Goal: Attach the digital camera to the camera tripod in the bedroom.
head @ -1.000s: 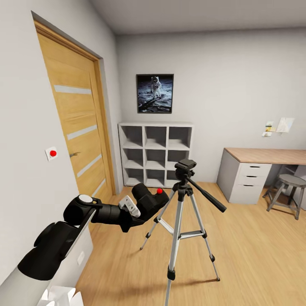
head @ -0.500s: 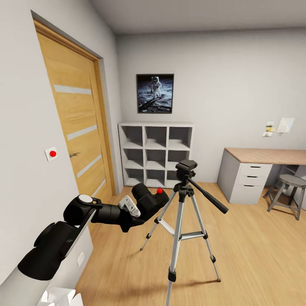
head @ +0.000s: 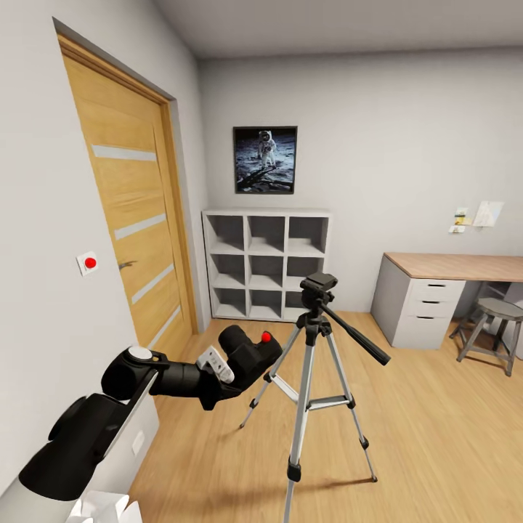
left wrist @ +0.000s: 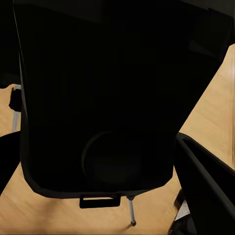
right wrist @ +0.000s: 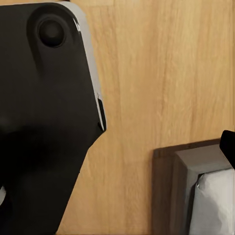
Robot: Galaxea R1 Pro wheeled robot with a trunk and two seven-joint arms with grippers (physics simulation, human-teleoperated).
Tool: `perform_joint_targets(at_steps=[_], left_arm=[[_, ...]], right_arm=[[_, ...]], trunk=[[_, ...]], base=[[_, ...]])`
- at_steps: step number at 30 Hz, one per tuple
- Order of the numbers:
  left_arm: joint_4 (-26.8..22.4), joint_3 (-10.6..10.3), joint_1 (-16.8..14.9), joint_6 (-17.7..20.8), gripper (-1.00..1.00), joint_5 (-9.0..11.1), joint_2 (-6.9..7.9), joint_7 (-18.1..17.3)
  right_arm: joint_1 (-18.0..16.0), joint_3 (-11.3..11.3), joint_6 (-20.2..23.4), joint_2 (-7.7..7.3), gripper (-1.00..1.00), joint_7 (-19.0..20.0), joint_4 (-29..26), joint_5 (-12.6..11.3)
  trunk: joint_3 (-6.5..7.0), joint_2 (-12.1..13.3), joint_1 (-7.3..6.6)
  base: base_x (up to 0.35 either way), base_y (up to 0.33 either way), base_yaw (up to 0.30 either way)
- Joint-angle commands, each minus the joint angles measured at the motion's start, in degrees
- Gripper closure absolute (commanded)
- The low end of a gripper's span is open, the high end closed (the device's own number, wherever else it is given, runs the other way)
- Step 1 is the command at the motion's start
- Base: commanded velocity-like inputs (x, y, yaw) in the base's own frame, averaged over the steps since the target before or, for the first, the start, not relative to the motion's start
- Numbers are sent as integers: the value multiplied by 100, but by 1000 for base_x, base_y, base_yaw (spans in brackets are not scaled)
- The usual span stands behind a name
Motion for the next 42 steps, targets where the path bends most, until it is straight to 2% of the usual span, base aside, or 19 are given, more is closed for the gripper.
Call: perform_joint_targets(at_steps=[1,12,19,24,33,37,38,42], left_arm=[[-6,31,30,21,100,-43,1,-60],[-36,383,387,15,100,-36,-32,-91],[-38,609,393,14,100,-35,-60,-95],[-39,770,393,13,100,-32,-80,-88],[-39,1058,393,13,100,-33,-93,-70],[-39,1187,393,13,100,-34,-96,-68],[-39,1463,393,13,100,-34,-96,-68],[-37,1463,390,18,100,-30,-112,-64]], right_arm=[[28,48,-37,-4,-100,1,-15,-49],[385,41,-46,-28,-100,2,-324,-40],[613,51,-36,-54,-100,-2,-547,-26],[618,57,-40,-82,-100,-11,-708,-17],[618,61,-42,-368,-100,-8,-998,14],[618,61,-37,-431,-100,-1,-1127,21],[618,61,-37,-437,-100,-1,-3715,22],[618,57,-40,-451,-100,7,-3960,21]], trunk=[[-1,-4,2],[-1,-4,2],[-1,-4,2],[-1,-4,2],[-1,-4,2],[-1,-4,2],[-1,-4,2],[-1,-4,2]], base=[[0,0,0],[0,0,0],[0,0,0],[0,0,0],[0,0,0],[0,0,0],[0,0,0],[0,0,0]])
